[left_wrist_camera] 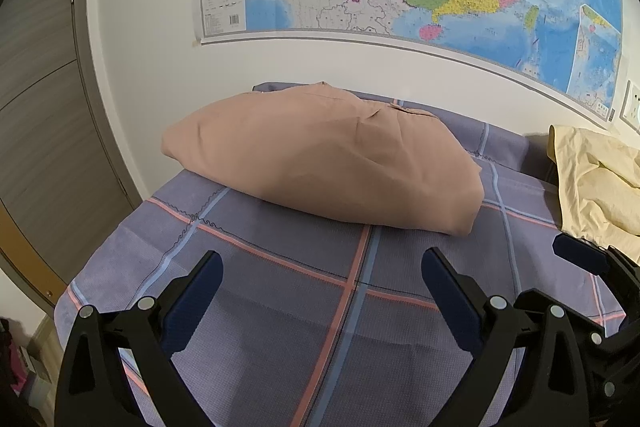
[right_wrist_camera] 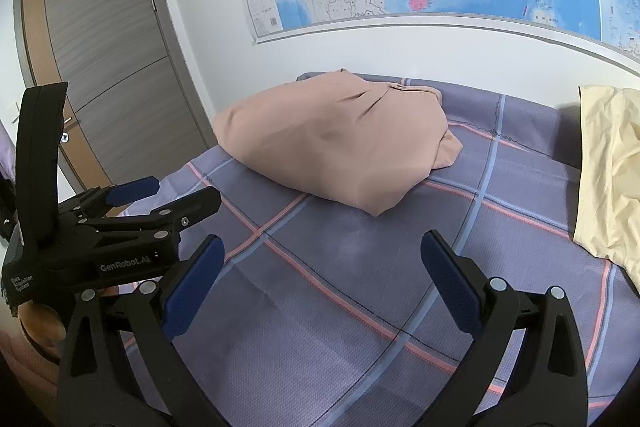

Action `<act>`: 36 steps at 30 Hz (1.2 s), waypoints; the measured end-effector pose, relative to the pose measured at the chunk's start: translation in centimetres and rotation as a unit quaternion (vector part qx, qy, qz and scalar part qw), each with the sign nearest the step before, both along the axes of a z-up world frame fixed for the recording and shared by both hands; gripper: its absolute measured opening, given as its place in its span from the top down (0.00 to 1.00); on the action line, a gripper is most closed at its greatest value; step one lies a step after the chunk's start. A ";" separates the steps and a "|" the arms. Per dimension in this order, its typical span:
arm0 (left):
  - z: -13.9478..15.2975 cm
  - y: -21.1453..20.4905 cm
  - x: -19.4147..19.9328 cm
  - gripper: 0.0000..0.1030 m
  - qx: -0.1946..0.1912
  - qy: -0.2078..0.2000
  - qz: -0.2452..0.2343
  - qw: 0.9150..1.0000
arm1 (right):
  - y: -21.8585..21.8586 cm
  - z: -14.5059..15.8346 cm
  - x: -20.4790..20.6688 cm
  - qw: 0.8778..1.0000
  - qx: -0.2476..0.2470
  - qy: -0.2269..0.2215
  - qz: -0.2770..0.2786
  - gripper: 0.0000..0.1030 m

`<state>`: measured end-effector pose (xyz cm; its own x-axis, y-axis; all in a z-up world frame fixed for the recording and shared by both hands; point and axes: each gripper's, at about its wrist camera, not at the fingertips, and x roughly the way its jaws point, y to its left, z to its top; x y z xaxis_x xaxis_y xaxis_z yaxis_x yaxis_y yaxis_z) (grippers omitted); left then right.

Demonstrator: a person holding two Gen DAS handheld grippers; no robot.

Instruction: Fold large clothes

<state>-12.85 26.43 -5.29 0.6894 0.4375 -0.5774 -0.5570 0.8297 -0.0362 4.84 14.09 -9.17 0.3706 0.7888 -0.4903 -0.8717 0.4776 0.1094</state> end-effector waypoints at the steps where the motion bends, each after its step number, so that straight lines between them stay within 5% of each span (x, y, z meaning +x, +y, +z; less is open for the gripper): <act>1: 0.0 0.0 0.0 0.07 0.001 0.001 -0.001 1.000 | 0.0 0.0 0.0 1.000 0.000 0.001 -0.001 0.06; 36: -0.2 -1.4 0.7 0.07 -0.005 -0.004 -0.027 1.000 | -2.0 0.0 0.2 1.000 0.010 0.006 -0.019 0.06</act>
